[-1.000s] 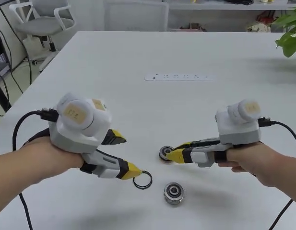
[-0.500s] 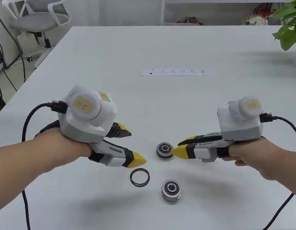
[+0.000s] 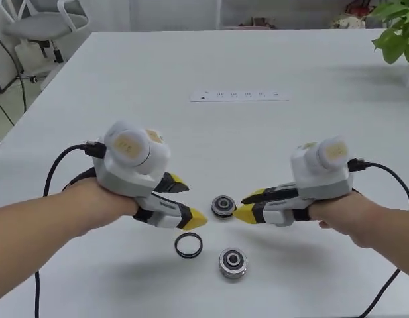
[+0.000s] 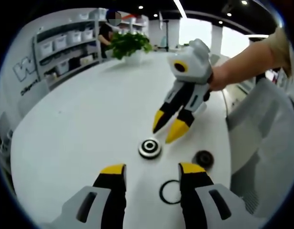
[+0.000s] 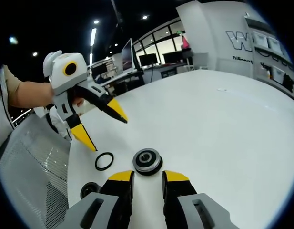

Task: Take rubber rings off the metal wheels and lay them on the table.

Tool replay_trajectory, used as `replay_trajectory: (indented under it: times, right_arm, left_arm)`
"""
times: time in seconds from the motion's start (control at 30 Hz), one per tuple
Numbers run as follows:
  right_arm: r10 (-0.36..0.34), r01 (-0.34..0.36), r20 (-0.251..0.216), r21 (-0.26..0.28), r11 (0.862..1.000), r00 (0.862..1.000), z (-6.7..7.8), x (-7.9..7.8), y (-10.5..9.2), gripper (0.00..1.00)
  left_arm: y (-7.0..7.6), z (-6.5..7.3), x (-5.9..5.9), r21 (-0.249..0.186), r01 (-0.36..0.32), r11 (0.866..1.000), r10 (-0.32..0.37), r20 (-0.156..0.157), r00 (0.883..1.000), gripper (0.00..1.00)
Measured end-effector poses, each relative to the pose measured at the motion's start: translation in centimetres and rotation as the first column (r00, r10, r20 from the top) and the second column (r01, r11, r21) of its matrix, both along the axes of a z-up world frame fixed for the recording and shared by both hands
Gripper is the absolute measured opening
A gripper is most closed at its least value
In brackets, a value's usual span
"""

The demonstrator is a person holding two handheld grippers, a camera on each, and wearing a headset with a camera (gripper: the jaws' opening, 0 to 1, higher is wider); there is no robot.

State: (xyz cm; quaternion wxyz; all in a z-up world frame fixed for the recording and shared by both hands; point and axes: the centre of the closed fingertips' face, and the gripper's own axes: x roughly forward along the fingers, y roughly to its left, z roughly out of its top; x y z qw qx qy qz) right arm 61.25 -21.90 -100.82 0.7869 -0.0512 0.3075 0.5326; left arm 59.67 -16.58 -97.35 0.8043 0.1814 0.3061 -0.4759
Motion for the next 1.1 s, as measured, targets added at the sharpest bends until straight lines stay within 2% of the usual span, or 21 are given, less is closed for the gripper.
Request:
replay_trajectory:
  times: [0.4, 1.1]
  right_arm:
    - [0.026, -0.025, 0.029, -0.028, 0.999, 0.999, -1.1, 0.3, 0.4, 0.18]
    - [0.038, -0.037, 0.043, -0.014, 0.999, 0.998, -1.1, 0.7, 0.8, 0.14]
  left_arm:
    - [-1.4, -1.3, 1.2, -0.004, 0.007, 1.0, -0.007, -0.018, 1.0, 0.41]
    - [-3.4, -2.6, 2.7, -0.022, 0.002, 1.0, -0.004, -0.05, 0.999, 0.31]
